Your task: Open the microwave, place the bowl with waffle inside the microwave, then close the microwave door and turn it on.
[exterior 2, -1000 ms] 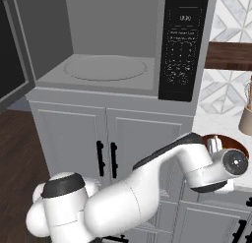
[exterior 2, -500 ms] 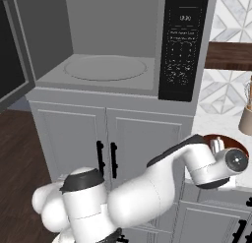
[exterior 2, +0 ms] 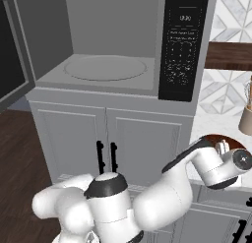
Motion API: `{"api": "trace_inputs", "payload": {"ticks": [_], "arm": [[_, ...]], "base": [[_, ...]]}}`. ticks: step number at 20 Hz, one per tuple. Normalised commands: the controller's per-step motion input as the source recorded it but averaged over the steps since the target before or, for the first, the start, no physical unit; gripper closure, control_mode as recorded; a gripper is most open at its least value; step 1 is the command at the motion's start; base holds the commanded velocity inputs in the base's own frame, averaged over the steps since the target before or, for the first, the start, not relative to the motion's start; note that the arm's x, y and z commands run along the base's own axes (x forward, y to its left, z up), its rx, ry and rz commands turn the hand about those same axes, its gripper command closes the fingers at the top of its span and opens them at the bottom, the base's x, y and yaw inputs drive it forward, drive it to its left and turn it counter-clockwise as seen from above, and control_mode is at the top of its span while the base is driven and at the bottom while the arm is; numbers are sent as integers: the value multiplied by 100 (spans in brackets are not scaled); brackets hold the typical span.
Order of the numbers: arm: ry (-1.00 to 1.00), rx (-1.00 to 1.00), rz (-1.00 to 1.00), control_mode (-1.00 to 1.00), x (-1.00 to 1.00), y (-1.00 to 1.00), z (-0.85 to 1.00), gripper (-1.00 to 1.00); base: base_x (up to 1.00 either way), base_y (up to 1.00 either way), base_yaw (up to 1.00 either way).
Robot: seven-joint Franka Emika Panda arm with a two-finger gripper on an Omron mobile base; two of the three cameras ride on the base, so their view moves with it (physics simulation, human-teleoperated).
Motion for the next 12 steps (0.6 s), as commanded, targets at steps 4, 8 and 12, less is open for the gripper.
{"api": "trace_inputs", "payload": {"ticks": [4, 8, 12], "arm": [[6, 6, 1, -100, 34, -34, -20, -100], [6, 7, 0, -100, 40, -28, -12, -100], [6, 2, 0, -100, 29, -10, -24, -100]], "base": [[0, 0, 0], [0, 0, 0], [0, 0, 0]]}}
